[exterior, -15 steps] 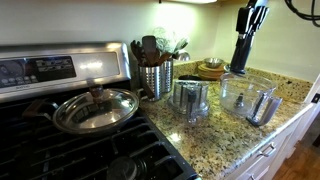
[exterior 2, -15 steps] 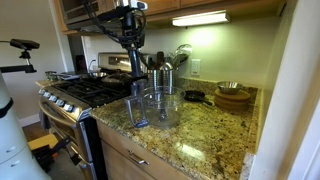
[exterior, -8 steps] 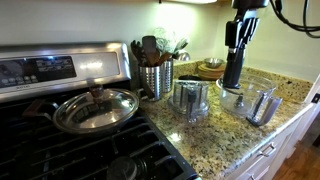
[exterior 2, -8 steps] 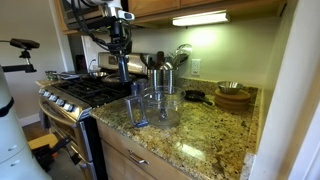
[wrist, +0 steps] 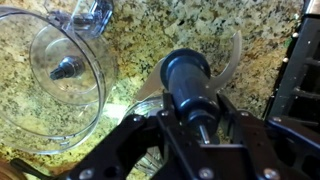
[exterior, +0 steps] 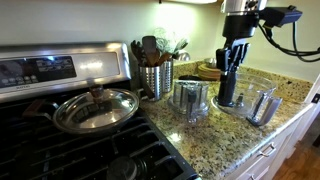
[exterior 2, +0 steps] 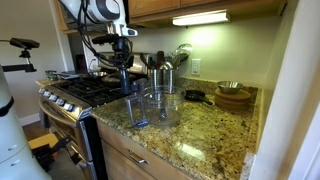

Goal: Remove the object from the appliance on the right and place it on the counter

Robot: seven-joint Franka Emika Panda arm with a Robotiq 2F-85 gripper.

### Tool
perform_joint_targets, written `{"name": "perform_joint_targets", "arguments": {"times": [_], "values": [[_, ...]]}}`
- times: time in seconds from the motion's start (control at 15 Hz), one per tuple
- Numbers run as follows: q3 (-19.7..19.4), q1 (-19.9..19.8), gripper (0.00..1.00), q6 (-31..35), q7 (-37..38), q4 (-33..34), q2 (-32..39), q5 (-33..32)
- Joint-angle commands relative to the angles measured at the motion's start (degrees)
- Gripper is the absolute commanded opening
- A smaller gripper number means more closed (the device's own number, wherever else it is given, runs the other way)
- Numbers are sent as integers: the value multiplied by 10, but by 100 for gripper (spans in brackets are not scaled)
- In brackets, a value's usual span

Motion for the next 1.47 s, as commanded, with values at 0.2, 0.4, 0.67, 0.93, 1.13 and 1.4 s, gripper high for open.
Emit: {"name": "perform_joint_targets", "arguments": {"times": [0.2, 0.4, 0.67, 0.93, 1.13, 1.4], "values": [[-25, 3, 20, 83, 10, -19, 60, 9], [-32, 3, 20, 104, 10, -20, 81, 14], [-39, 3, 20, 127, 10, -25, 104, 10], [-45, 3, 20, 151, 9, -32, 124, 9], [-48, 3, 20, 163, 9, -36, 130, 7], [-49, 4, 26, 167, 7, -36, 133, 7]]}}
